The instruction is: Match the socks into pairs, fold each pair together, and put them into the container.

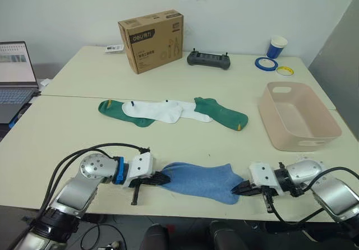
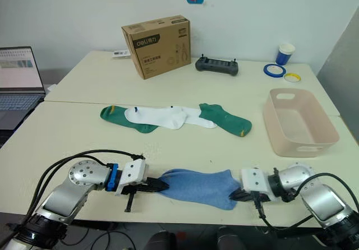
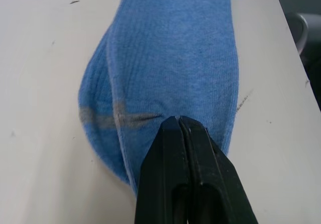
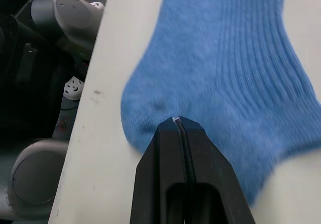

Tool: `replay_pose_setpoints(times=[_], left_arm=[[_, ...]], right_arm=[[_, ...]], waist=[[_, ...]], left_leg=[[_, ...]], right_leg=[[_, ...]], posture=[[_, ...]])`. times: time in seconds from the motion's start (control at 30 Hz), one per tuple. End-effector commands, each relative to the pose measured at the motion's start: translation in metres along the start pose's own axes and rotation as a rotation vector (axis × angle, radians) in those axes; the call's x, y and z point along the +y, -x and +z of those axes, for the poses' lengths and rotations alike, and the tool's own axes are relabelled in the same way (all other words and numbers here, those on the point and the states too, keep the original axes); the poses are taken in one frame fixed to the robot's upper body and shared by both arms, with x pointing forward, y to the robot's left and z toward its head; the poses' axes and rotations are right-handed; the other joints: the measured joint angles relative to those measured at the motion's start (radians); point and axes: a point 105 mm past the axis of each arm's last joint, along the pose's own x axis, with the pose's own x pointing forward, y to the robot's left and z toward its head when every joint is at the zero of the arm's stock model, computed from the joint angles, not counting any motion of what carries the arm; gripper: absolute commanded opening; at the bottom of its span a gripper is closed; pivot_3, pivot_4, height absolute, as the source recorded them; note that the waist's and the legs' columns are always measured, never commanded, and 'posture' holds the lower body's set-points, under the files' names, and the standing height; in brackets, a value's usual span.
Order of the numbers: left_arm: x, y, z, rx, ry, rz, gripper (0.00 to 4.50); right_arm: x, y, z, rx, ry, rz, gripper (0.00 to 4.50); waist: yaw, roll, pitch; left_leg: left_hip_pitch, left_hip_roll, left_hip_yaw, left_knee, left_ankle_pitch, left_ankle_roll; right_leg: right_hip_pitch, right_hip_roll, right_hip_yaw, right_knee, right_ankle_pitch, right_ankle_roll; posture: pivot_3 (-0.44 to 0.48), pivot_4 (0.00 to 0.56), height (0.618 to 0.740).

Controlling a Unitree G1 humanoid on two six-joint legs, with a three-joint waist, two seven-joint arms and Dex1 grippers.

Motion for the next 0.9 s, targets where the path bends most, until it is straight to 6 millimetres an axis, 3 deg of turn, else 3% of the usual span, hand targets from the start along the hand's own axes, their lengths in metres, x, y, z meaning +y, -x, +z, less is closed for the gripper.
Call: replay_pose_setpoints(times=[0.03,0.1,0.17,0.3,0.43,0.47,0.7,0.8,0.9], left_arm=[[0.012,0.011,0.027,-0.120,0.050,0.093,0.01],[0.021,0.017,0.032,-0.164,0.105,0.161,0.00],[0.029,0.020,0.032,-0.197,0.170,0.229,0.38],[0.028,0.011,0.022,-0.177,0.231,0.257,1.53],[0.018,0.000,0.010,-0.128,0.267,0.217,2.75],[0.017,-0.002,0.008,-0.120,0.278,0.210,2.76],[0.015,-0.011,-0.006,-0.040,0.275,0.199,2.76],[0.013,-0.012,-0.002,-0.058,0.285,0.183,2.76],[0.010,-0.011,-0.002,-0.055,0.289,0.175,2.16]], right_arm=[[-0.005,0.017,0.032,-0.131,-0.061,-0.072,0.00],[-0.012,0.025,0.037,-0.180,-0.102,-0.148,0.18],[-0.022,0.035,0.027,-0.210,-0.183,-0.262,0.59],[-0.027,0.038,0.005,-0.165,-0.237,-0.373,1.95],[-0.017,0.032,-0.005,-0.126,-0.252,-0.366,3.31],[-0.013,0.030,-0.005,-0.128,-0.266,-0.355,3.60],[-0.004,0.006,-0.007,-0.105,-0.292,-0.322,3.60],[0.000,0.002,-0.007,-0.099,-0.286,-0.309,3.60],[0.006,-0.002,0.001,-0.121,-0.293,-0.277,3.01]], waist=[[0.000,0.000,0.000],[0.000,0.000,0.000],[0.000,0.000,0.000],[0.000,0.000,0.000],[0.000,0.000,0.000],[-0.001,0.000,0.000],[-0.005,0.000,0.000],[-0.004,0.000,-0.001],[-0.004,0.000,-0.001]], left_leg=[[0.000,0.000,0.000,0.000,0.000,0.000],[0.000,0.000,-0.001,0.000,0.000,0.000],[0.000,0.000,-0.001,0.000,0.000,0.000],[0.000,-0.001,-0.001,0.000,0.000,0.000],[0.000,-0.001,0.000,0.000,0.000,0.000],[0.000,-0.001,0.000,0.000,0.000,0.000],[0.001,-0.001,0.000,0.000,0.000,0.000],[0.001,-0.001,0.000,0.000,0.000,0.000],[0.001,-0.001,0.000,0.000,0.000,0.000]], right_leg=[[0.000,0.000,0.000,0.000,0.000,0.000],[0.000,0.000,-0.001,0.001,0.000,0.000],[0.000,0.000,-0.001,0.001,0.000,0.001],[0.001,0.000,0.000,0.000,0.000,0.001],[0.000,0.000,0.000,-0.001,0.000,0.001],[0.000,0.000,0.000,0.000,0.000,0.001],[0.000,0.001,0.001,0.000,0.001,0.000],[0.000,0.001,0.001,0.000,0.000,-0.001],[0.000,0.000,0.001,-0.001,0.000,0.000]], posture=[[0.000,0.150,0.740],[0.000,0.150,0.740],[0.000,0.150,0.740],[0.000,0.150,0.740],[0.000,0.150,0.740],[0.000,0.150,0.740],[0.000,0.150,0.740],[0.000,0.150,0.740],[0.000,0.150,0.740]])
